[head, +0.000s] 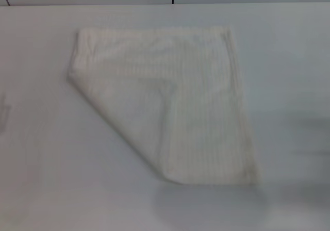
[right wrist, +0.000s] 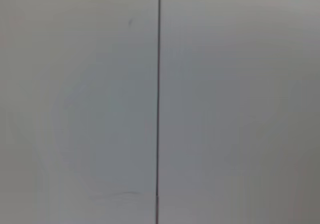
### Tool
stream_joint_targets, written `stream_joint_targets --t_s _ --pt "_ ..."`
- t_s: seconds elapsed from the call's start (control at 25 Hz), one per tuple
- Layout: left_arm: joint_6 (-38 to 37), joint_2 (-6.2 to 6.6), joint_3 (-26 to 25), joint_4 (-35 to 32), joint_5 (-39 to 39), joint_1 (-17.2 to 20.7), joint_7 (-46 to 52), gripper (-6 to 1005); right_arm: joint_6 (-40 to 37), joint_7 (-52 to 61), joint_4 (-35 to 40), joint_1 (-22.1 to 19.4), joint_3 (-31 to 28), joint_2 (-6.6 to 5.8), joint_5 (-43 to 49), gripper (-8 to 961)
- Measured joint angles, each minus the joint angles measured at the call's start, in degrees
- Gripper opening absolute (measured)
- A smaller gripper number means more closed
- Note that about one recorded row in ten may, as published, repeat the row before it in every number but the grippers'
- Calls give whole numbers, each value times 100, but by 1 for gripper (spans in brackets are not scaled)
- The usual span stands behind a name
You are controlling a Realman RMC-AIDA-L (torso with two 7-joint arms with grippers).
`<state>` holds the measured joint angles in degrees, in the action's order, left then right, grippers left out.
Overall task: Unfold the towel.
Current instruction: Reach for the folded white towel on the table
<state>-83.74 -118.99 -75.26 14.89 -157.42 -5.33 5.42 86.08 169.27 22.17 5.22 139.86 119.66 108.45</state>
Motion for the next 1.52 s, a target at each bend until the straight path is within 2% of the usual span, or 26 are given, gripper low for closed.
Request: stream_joint_targets --t_s 0.32,0.52,0.76,0.8,0.84,0.92,0.96,1.0,1.08,1.12,1.16,1.2,1.24,1.28,1.32,1.36,1.4,1.44,1.48,1.52 --pt "-28 20 308 24 2 -21 18 782 81 0 9 -24 42 14 0 714" --pt "-6 24 518 50 -6 -41 25 782 88 -1 100 22 273 9 0 713" --pt "346 69 613 282 -15 -160 14 781 -265 -173 637 255 601 -94 16 712" --pt "346 69 613 282 -15 -160 14 781 -406 -242 785 278 602 -127 50 712" --pt "854 105 590 670 -17 -168 -38 781 -561 -306 965 295 597 -171 98 712" --pt "1421 184 576 1138 -35 -160 -70 781 -1009 -499 1494 296 569 -339 217 711" --pt "1421 184 576 1138 -35 -160 -70 781 -1236 -599 1742 287 557 -434 253 711" --pt "1890 258 566 1502 -120 -146 -156 781 -1518 -744 2095 277 518 -544 271 711" --pt "1890 258 566 1502 -120 -146 -156 781 -2110 -1090 2732 257 338 -709 281 711" --pt "2976 362 527 2406 -464 -71 -507 781 -2509 -1334 3082 223 143 -758 284 710" --pt "2976 362 527 2406 -464 -71 -507 781 -2985 -1617 3456 179 -102 -783 292 710" --pt "3705 421 495 2981 -666 -26 -567 781 -2985 -1617 3456 179 -102 -783 292 710" --pt "3705 421 495 2981 -666 -26 -567 781 -4636 -2466 4380 -30 -1035 -710 292 710" --pt "3705 421 495 2981 -666 -26 -567 781 -5126 -2681 4574 -79 -1286 -666 289 690" --pt "4408 492 485 3512 -787 20 -536 781 -5688 -2893 4811 -137 -1628 -597 283 670" --pt "4408 492 485 3512 -787 20 -536 781 -6414 -3142 5073 -195 -2089 -482 280 651" --pt "5999 810 579 4836 -810 37 -299 781 -7159 -3323 5250 -221 -2499 -361 276 631" --pt "5999 810 579 4836 -810 37 -299 781 -7907 -3487 5436 -226 -3004 -214 277 611" --pt "6324 881 612 5096 -810 26 -245 781 -8542 -3597 5555 -210 -3436 -106 278 582" --pt "6324 881 612 5096 -810 26 -245 781 -9230 -3634 5624 -123 -3857 -44 269 552"
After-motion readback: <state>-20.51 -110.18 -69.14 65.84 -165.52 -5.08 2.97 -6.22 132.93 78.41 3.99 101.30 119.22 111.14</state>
